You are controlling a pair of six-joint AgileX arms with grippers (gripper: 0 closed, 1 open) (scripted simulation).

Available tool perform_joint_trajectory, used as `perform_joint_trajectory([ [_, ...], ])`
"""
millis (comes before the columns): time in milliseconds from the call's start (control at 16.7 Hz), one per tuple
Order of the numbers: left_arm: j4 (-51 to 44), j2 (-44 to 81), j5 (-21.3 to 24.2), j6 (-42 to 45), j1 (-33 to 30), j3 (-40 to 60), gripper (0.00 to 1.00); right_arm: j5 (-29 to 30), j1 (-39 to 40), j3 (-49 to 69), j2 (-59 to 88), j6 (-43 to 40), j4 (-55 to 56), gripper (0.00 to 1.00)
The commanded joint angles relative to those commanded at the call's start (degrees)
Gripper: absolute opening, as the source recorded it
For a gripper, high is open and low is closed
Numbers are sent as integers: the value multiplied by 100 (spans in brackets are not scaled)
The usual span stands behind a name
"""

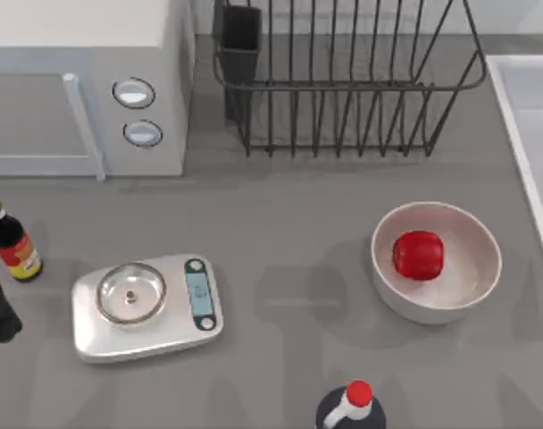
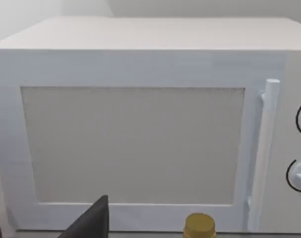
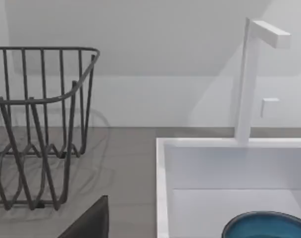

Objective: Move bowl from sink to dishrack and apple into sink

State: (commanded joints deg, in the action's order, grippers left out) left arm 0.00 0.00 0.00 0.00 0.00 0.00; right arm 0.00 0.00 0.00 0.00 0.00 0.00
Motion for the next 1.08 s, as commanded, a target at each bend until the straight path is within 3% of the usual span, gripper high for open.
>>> perform_joint_trajectory([
  [240, 0, 0, 0, 0, 0, 0, 100, -6, -21, 148, 158, -19, -69, 100],
  [480, 0, 0, 0, 0, 0, 0, 100, -19, -151, 1060, 1155, -160, -494, 100],
  [1080, 0, 0, 0, 0, 0, 0, 100, 32, -873, 5549, 6065, -988, -2774, 100],
])
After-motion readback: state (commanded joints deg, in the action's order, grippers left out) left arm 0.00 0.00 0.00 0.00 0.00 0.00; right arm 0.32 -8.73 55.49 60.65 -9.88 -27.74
